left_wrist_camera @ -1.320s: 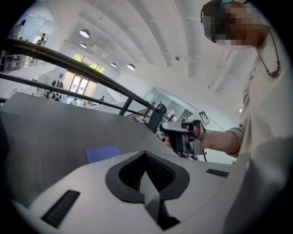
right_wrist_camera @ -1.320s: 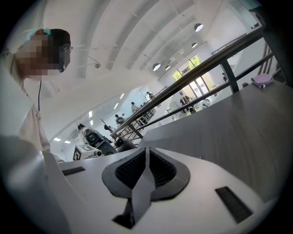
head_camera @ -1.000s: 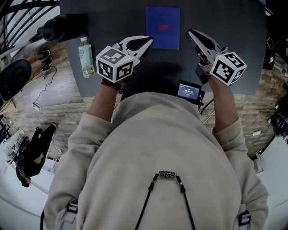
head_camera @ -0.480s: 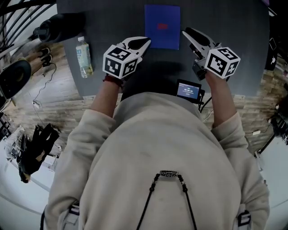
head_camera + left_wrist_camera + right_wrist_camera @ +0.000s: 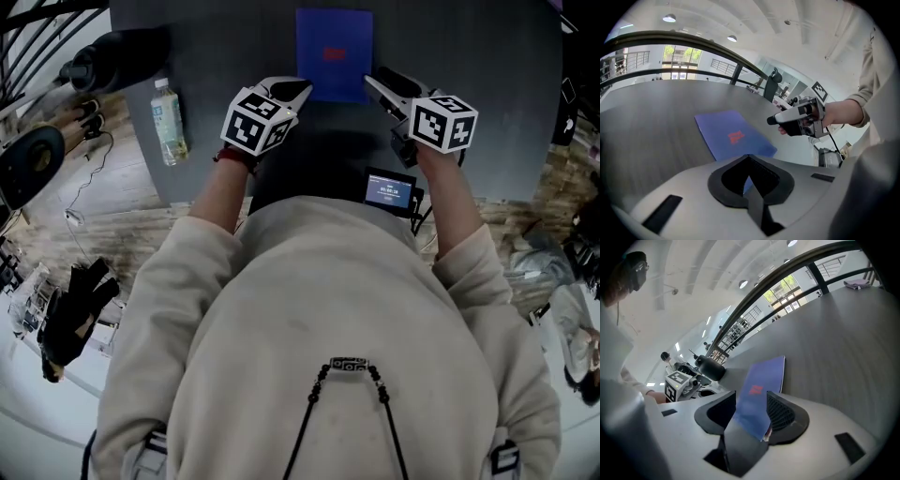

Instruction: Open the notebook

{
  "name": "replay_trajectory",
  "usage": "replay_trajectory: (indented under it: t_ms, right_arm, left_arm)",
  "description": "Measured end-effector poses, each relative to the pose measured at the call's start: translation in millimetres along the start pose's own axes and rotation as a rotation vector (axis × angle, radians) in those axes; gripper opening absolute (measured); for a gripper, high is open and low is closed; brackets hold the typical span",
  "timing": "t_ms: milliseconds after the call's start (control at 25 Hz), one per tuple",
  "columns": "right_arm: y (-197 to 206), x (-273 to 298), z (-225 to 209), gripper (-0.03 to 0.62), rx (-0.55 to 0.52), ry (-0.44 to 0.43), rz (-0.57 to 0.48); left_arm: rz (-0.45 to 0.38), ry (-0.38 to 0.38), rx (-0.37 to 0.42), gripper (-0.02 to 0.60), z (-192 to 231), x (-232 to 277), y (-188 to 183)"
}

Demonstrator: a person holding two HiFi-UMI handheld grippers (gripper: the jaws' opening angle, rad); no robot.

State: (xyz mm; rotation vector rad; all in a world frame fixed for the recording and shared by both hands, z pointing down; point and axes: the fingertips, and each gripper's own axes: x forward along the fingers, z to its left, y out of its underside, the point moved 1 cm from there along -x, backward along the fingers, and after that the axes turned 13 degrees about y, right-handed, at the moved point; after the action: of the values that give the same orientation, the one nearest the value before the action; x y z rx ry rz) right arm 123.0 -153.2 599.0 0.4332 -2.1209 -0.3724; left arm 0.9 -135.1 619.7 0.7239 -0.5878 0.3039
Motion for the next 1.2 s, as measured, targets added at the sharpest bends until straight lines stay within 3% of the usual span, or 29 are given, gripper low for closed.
replay_trajectory:
  t_ms: [480,1040,1200]
  right_arm:
    - [19.5,27.7,-15.1,0.272,-0.002,0.059,0.072]
    - [26.2,39.2,-11.9,0.290,0.045,0.024,0.120]
    - [22.8,35.1,-10.3,0.290,0.054,-0.008,0.119]
  left_arm:
    - [0.179,-0.062,0.038,0.005,10.9,17.1,23.2]
    - [0.276,-0.039,0.066,0.005,10.9,27.6,33.8]
    - [0.270,-0.020,0.055,0.005,10.9,26.6,34.2]
